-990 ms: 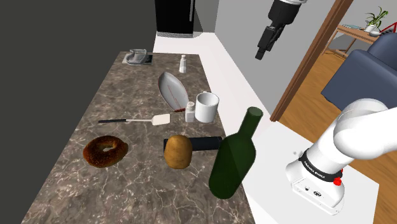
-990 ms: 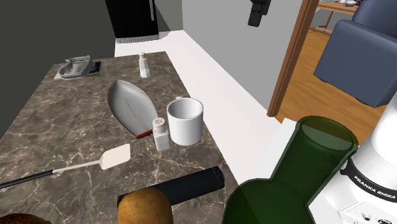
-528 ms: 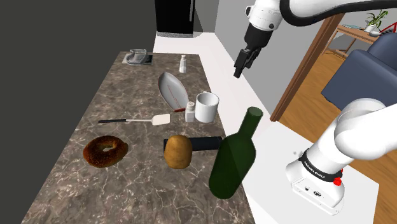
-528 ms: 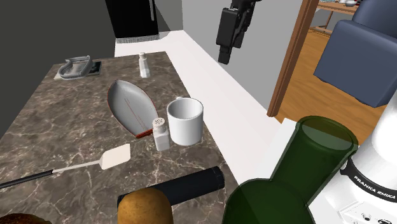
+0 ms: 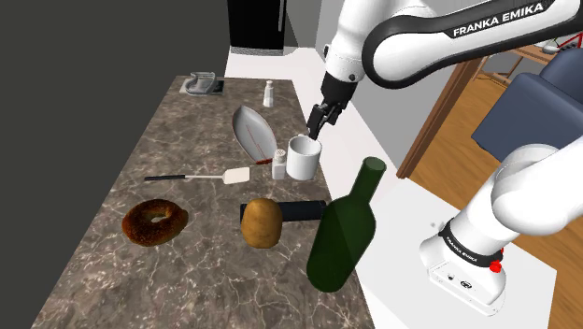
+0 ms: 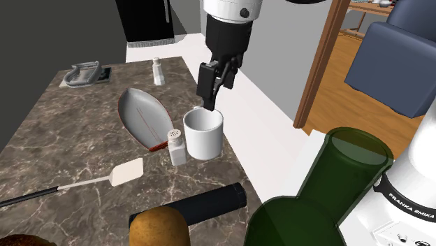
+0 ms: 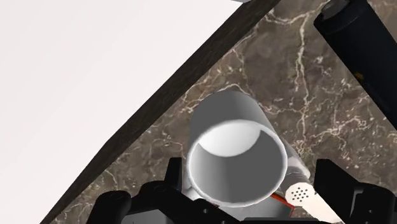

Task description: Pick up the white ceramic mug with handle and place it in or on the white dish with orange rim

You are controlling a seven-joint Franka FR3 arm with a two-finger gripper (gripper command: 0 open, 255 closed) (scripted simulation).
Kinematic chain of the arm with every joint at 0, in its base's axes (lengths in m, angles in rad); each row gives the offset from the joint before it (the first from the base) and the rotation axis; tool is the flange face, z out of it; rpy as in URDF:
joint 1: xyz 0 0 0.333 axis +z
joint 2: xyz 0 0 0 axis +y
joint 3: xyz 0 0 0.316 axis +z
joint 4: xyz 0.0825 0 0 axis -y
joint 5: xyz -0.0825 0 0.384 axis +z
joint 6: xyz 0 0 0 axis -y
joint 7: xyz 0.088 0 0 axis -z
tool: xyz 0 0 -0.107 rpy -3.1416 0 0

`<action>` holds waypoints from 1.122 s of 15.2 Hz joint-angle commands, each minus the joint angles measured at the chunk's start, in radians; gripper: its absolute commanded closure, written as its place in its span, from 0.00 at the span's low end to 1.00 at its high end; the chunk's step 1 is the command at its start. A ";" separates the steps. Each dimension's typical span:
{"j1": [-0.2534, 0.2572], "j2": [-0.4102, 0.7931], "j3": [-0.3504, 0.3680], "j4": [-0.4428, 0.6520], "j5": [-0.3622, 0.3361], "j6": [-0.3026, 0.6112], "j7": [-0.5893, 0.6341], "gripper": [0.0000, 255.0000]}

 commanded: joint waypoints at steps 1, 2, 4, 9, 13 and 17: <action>-0.001 0.067 0.034 0.007 -0.010 0.066 0.044 0.00; -0.003 0.101 0.050 0.014 -0.018 0.095 0.066 0.00; -0.008 0.172 0.082 0.031 -0.044 0.151 0.117 0.00; -0.017 0.258 0.109 0.036 -0.088 0.230 0.170 0.00; -0.027 0.313 0.115 0.023 -0.125 0.294 0.196 0.00; -0.027 0.314 0.115 0.023 -0.125 0.294 0.196 0.00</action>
